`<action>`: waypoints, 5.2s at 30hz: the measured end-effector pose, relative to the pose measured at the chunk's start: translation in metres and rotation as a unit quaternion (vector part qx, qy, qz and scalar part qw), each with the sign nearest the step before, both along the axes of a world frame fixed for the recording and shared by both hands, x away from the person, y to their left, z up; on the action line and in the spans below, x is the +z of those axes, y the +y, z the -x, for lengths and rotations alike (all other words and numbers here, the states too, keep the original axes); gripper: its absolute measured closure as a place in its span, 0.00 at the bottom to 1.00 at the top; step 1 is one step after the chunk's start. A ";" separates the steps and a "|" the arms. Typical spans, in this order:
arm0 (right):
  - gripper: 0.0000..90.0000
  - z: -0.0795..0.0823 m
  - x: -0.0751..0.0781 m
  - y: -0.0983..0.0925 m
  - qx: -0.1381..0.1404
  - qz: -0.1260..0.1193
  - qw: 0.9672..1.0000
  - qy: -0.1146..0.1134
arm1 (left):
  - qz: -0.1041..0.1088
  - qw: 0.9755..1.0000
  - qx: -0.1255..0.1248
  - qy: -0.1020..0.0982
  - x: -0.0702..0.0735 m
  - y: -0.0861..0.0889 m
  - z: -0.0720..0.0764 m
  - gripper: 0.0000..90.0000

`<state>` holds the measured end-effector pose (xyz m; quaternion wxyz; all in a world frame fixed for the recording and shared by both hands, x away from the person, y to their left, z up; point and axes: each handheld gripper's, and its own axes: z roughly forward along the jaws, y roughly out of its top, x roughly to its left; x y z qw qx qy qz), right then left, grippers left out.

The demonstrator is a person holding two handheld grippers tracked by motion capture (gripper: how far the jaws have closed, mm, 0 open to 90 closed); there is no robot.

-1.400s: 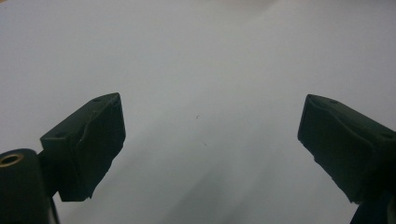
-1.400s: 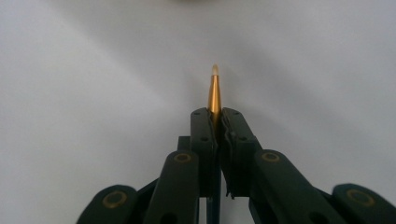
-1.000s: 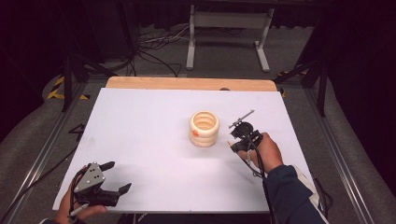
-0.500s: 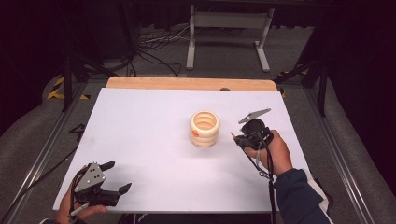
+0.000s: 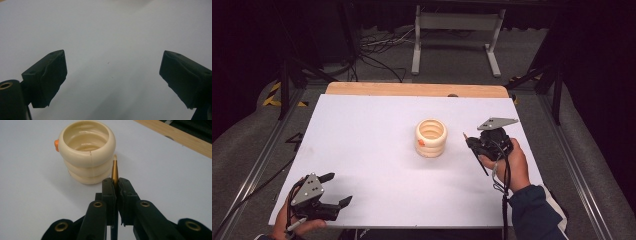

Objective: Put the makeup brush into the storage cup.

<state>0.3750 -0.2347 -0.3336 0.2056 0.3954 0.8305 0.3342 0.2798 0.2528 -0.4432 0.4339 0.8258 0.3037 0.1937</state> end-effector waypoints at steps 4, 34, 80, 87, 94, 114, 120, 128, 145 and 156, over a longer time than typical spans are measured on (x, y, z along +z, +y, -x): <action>0.94 0.001 0.004 -0.003 -0.003 -0.024 0.999 -0.031 | 0.003 1.000 -0.001 0.000 0.000 0.000 0.000 0.09; 0.94 0.000 0.031 -0.005 0.021 -0.109 0.979 -0.169 | 0.002 1.000 -0.001 -0.001 0.000 -0.001 -0.001 0.10; 0.94 -0.032 0.046 0.036 0.040 -0.216 0.947 -0.232 | 0.010 1.000 -0.002 -0.001 0.001 0.002 0.002 0.10; 0.94 -0.043 0.042 0.044 0.041 -0.226 0.945 -0.232 | 0.013 1.000 0.000 -0.004 0.001 0.004 0.003 0.10; 0.94 -0.048 0.040 0.053 0.045 -0.231 0.944 -0.231 | 0.015 1.000 0.001 -0.006 0.002 0.005 0.004 0.10; 0.94 -0.063 0.012 0.074 0.049 -0.239 0.946 -0.214 | 0.022 1.000 0.002 -0.005 0.002 0.009 0.005 0.10; 0.94 -0.066 0.002 0.075 0.046 -0.237 0.948 -0.205 | 0.021 1.000 0.002 -0.006 0.002 0.009 0.005 0.10; 0.94 -0.069 -0.012 0.074 0.045 -0.229 0.952 -0.197 | 0.019 1.000 0.001 -0.004 0.001 0.008 0.005 0.10; 0.94 -0.065 -0.027 0.073 0.057 -0.223 0.954 -0.192 | 0.017 1.000 0.002 -0.004 0.002 0.008 0.005 0.10; 0.94 -0.062 -0.036 0.073 0.060 -0.216 0.956 -0.192 | 0.016 1.000 0.001 -0.005 0.002 0.007 0.005 0.10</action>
